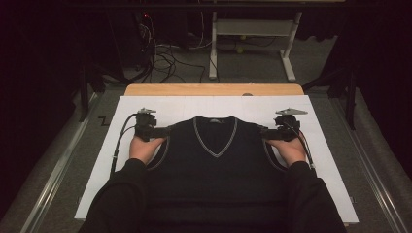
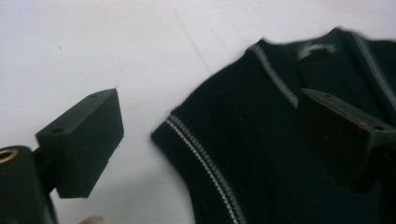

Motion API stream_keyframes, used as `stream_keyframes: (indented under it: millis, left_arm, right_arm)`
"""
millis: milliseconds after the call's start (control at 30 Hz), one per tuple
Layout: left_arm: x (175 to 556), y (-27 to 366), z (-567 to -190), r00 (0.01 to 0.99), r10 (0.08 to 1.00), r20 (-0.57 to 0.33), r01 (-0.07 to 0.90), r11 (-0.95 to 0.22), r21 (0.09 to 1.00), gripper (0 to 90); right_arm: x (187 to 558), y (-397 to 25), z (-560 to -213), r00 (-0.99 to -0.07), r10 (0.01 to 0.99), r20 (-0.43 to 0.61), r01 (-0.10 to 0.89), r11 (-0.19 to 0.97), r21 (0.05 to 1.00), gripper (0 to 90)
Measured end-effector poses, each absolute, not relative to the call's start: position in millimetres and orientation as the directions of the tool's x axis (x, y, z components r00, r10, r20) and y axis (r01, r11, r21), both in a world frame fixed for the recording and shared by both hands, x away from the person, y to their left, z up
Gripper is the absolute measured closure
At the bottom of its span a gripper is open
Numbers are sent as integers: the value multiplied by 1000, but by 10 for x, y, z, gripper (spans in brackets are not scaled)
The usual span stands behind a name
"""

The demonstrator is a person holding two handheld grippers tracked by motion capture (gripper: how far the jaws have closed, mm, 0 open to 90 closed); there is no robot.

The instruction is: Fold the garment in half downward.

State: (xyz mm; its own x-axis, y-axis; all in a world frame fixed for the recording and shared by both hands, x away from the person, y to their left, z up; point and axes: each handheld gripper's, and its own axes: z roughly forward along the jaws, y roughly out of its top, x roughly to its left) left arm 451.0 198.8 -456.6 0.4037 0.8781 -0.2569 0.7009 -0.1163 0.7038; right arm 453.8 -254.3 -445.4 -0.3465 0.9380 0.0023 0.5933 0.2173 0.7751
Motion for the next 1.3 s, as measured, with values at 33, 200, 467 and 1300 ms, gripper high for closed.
stream_keyframes:
  millis: [33,200,467,1300]
  left_arm:
    - [4523,1974,-4599,398,879,-264,717,-118,687,108]
    - [4547,1897,-4716,368,894,-257,753,-124,646,203]
    - [4501,1814,-4743,360,917,-172,751,-176,636,380]
    - [4401,1827,-4729,395,883,-255,736,-138,663,739]
  right_arm:
    - [4547,-2543,-4473,-345,939,4,601,217,770,46]
    - [4574,-2545,-4529,-343,939,-10,619,234,750,154]
    - [4600,-2505,-4585,-329,944,-9,629,226,744,318]
    - [4520,-2281,-4642,-392,919,-36,630,297,717,795]
